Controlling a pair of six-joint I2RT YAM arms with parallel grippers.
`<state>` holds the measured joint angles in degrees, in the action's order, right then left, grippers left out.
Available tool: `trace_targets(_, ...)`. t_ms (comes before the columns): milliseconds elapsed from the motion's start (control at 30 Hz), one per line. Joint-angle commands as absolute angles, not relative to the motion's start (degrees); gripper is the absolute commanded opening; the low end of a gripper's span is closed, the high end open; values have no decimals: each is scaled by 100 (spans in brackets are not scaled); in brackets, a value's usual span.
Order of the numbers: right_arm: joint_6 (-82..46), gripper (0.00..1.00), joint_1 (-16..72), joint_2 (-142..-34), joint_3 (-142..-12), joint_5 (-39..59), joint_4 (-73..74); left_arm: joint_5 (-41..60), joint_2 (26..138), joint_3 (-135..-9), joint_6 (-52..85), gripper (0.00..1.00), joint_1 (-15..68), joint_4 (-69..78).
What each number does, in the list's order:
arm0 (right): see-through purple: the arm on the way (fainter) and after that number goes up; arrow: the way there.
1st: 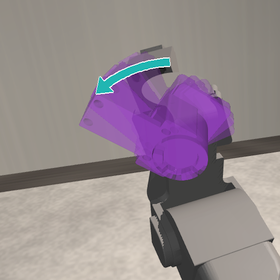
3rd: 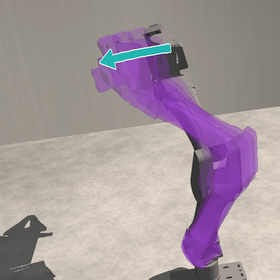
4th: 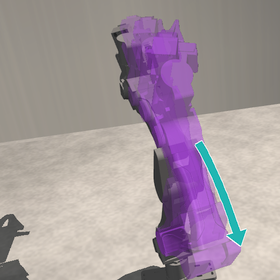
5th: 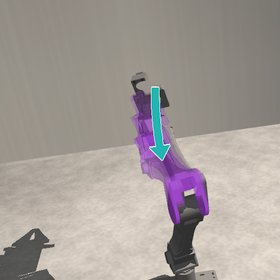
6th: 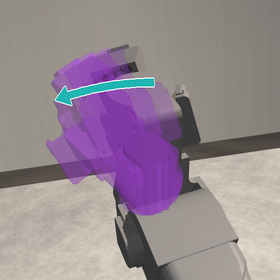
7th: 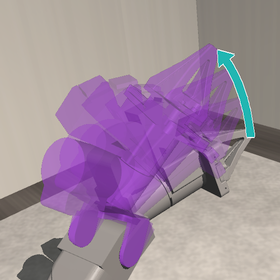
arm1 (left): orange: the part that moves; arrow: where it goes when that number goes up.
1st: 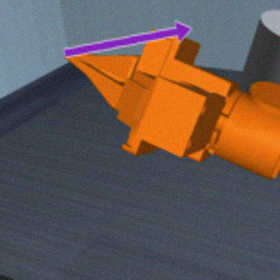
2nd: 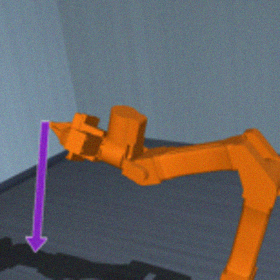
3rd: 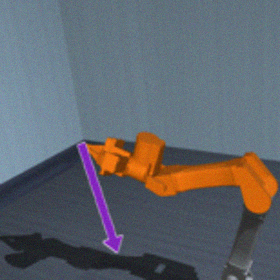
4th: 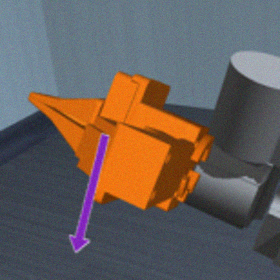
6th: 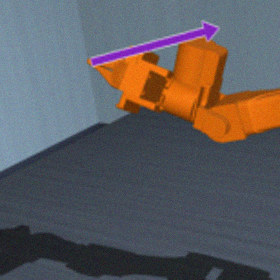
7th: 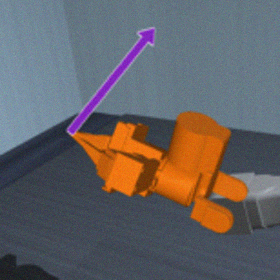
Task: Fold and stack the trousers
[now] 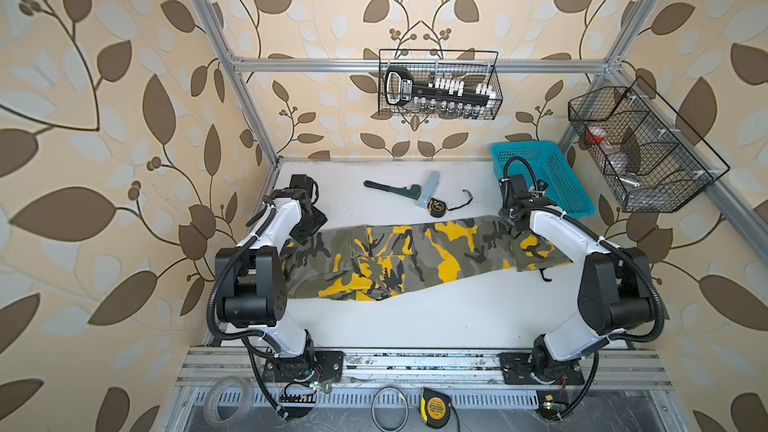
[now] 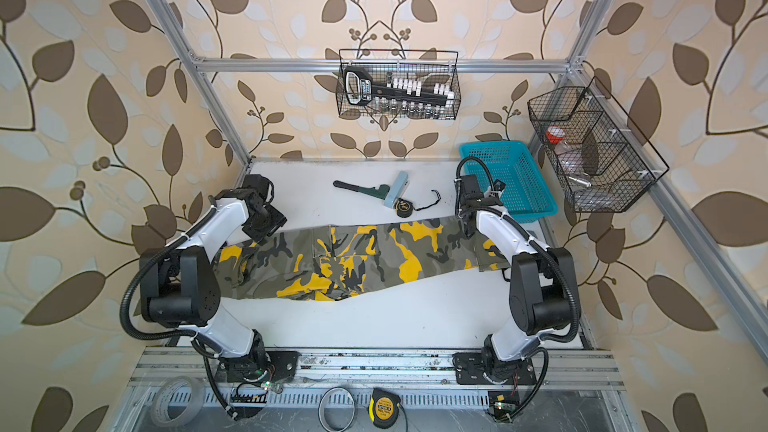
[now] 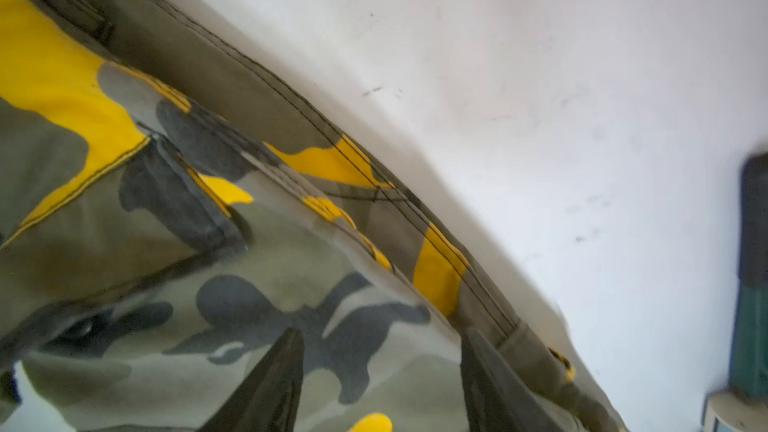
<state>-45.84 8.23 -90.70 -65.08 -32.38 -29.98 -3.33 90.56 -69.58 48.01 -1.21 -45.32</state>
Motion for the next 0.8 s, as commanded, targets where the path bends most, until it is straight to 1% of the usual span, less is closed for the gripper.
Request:
trace_targets(0, -4084, 47, 813, -8380, -6213, -3151, -3021, -239, 8509, -6667, 4896, 62, 393, -4764)
trace_targets(133, -3704, 47, 607, -7766, -5567, -2220, -3008, -191, 8365, -6206, 5133, 62, 1177, -4554)
trace_targets(233, -3362, 48, 541, -7554, -5045, -2055, -3027, -206, 8489, -5967, 5458, 62, 1739, -4281)
trace_targets(267, -3244, 49, 472, -7477, -4863, -1859, -2895, -186, 8561, -5909, 5513, 62, 1877, -4145)
trace_targets(333, -3046, 49, 251, -7290, -4490, -1165, -2394, -141, 8768, -5855, 5606, 60, 2115, -3909)
trace_targets(400, -2819, 52, 274, -7221, -4184, -726, -1827, -192, 8994, -5862, 5594, 60, 2281, -3745)
trace_targets(500, -2613, 53, 494, -7511, -4146, -252, -1477, -204, 9325, -5816, 5582, 58, 2320, -3684)
trace_targets(767, -2959, 54, 694, -8634, -4164, -158, -891, -327, 9415, -5176, 5482, 56, 2326, -3625)
